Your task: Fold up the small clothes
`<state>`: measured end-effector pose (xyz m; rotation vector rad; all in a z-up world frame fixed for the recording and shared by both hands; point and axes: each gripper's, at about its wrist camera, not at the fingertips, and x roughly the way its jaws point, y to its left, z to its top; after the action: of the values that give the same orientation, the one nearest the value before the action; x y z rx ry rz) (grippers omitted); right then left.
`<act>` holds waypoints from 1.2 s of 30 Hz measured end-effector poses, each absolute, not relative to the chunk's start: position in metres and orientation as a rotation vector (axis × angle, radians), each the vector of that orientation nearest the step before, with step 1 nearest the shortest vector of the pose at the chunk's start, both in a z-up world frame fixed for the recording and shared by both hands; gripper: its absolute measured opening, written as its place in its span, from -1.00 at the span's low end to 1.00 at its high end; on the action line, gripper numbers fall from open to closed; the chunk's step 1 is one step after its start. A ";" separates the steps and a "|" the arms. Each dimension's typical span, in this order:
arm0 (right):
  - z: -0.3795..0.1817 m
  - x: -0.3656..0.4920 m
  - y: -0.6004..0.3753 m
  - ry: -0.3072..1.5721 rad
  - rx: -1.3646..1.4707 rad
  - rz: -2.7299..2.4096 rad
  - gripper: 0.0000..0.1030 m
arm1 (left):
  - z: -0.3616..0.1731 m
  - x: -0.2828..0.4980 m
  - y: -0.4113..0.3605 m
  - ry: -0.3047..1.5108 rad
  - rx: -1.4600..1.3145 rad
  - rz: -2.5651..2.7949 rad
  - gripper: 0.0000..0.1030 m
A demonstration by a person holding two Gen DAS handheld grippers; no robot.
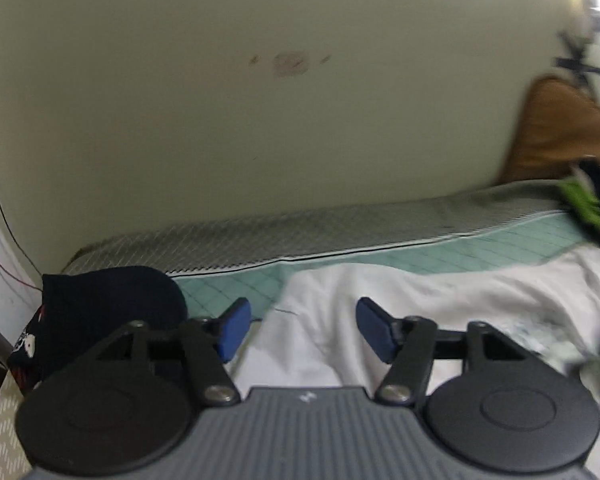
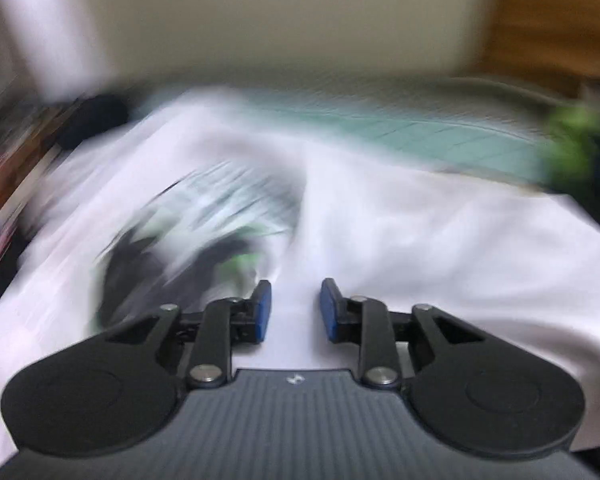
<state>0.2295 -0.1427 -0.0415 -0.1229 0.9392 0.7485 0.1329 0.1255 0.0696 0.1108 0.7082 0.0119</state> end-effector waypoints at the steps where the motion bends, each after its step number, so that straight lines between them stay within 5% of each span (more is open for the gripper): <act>1: -0.037 0.229 -0.140 0.932 -0.151 0.774 -0.55 | 0.065 0.146 0.128 0.721 0.117 0.014 0.48; 2: -0.030 0.231 -0.141 0.915 -0.156 0.783 -0.55 | 0.059 0.157 0.129 0.733 0.123 0.015 0.81; 3: -0.023 0.238 -0.145 0.887 -0.137 0.774 -0.55 | 0.054 0.167 0.131 0.739 0.124 0.016 0.91; 8: -0.003 0.293 -0.164 0.738 -0.108 0.543 -0.48 | 0.031 0.200 0.136 0.810 0.036 -0.023 0.89; 11: -0.019 0.321 -0.152 0.736 -0.232 0.498 -0.48 | 0.020 0.211 0.133 0.840 0.026 -0.036 0.61; 13: -0.032 0.335 -0.146 0.745 -0.300 0.506 -0.47 | 0.013 0.210 0.128 0.866 0.026 -0.060 0.19; 15: -0.043 0.347 -0.146 0.760 -0.326 0.547 -0.35 | 0.004 0.211 0.121 0.887 0.043 -0.087 -0.44; 17: -0.046 0.339 -0.143 0.757 -0.386 0.587 -0.26 | 0.001 0.204 0.115 0.883 0.065 -0.110 -0.78; 36: -0.054 0.328 -0.121 0.695 -0.602 0.722 -0.20 | 0.030 0.031 0.095 0.679 0.158 -0.200 -0.92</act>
<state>0.3275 -0.1209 -0.0543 -0.6022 0.6946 0.7223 0.0310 0.0952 0.0296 0.1578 0.6785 -0.1997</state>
